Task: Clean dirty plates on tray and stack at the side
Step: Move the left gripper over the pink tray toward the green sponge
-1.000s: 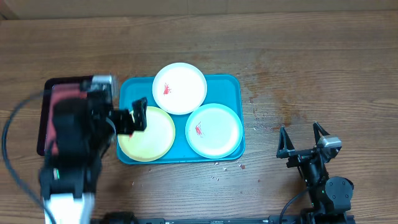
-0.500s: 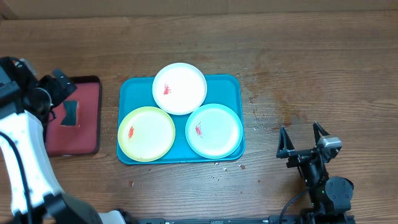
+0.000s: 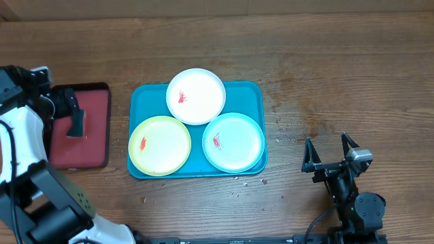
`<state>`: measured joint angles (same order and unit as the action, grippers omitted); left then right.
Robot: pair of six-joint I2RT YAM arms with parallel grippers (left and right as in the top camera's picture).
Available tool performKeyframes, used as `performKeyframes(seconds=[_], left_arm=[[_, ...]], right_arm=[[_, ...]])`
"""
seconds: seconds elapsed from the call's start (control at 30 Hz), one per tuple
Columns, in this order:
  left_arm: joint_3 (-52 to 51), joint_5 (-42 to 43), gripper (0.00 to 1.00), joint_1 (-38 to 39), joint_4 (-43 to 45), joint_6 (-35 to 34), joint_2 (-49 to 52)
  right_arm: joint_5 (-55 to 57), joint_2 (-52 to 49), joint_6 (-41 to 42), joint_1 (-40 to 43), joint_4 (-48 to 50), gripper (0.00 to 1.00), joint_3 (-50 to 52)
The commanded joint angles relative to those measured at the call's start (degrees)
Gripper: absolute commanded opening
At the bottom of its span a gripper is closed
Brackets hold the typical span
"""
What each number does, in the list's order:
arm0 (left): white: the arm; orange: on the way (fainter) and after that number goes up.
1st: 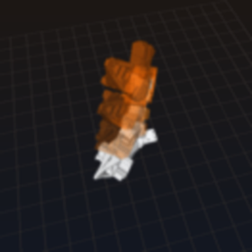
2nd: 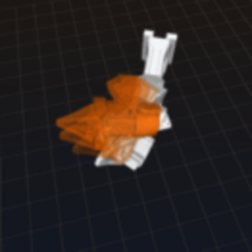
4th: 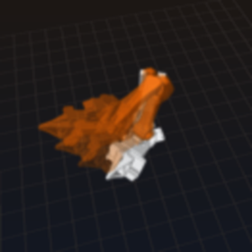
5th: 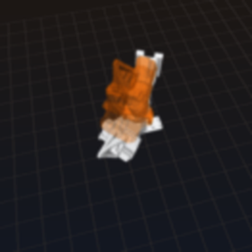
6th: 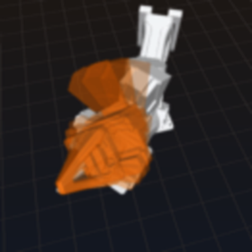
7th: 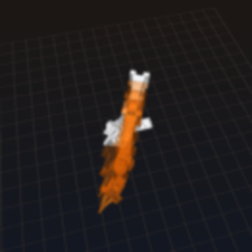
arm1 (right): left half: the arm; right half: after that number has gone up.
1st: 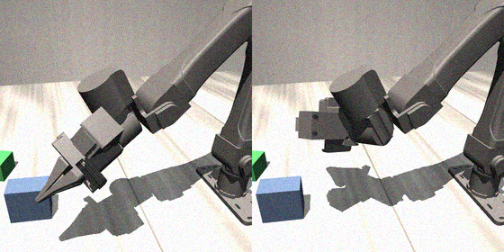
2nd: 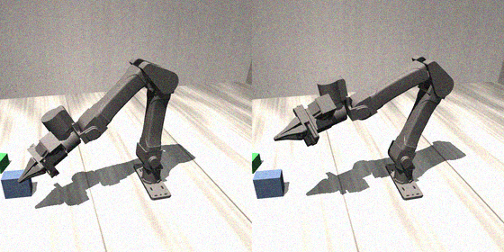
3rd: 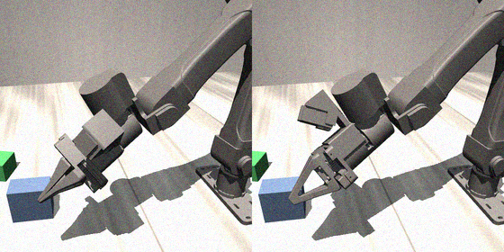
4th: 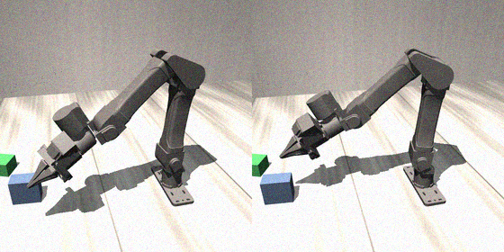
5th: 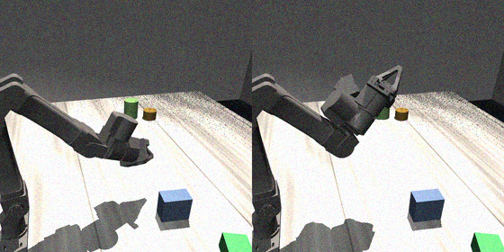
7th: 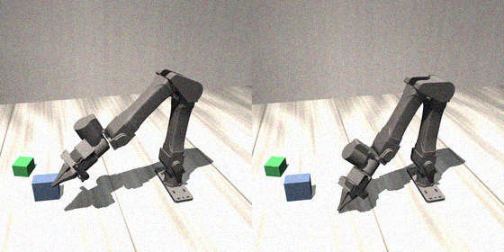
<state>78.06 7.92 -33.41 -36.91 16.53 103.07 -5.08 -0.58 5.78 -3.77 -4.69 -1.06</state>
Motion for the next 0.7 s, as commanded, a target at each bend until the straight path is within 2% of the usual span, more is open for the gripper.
performKeyframes(seconds=[0.0, 0.1, 0.2, 0.3, 0.53, 0.6, 0.67], left_arm=[[0.79, -1.81, 0.92, 0.04, -0.74, 5.38, 5.97], [0.79, -2.51, 0.95, 0.04, -0.72, 6.56, 10.10], [0.79, -1.62, 0.93, 0.13, 0.20, 8.94, 11.23], [0.79, -0.70, 0.88, 0.17, 1.97, 9.25, 11.72], [0.79, -0.07, 0.88, 1.46, 3.23, 9.22, 16.31], [0.79, -0.44, 0.81, 1.62, 3.91, 9.20, 16.72], [0.79, -0.50, 0.59, 1.68, 4.37, 9.20, 16.83]], right_arm=[[0.55, 0.39, 0.24, 0.31, 0.28, 1.00, 0.61], [0.55, 0.42, 0.24, 0.31, 0.28, 1.00, 0.61], [0.55, 0.42, 0.24, 0.31, 0.28, 1.00, 0.61], [0.55, 0.42, 0.24, 0.31, 0.28, 1.00, 0.61], [0.55, 0.42, 0.24, 0.31, 0.28, 1.00, 0.61], [0.55, 0.42, 0.24, 0.31, 0.28, 1.00, 0.61], [0.55, 0.42, 0.24, 0.31, 0.28, 1.00, 0.61]])
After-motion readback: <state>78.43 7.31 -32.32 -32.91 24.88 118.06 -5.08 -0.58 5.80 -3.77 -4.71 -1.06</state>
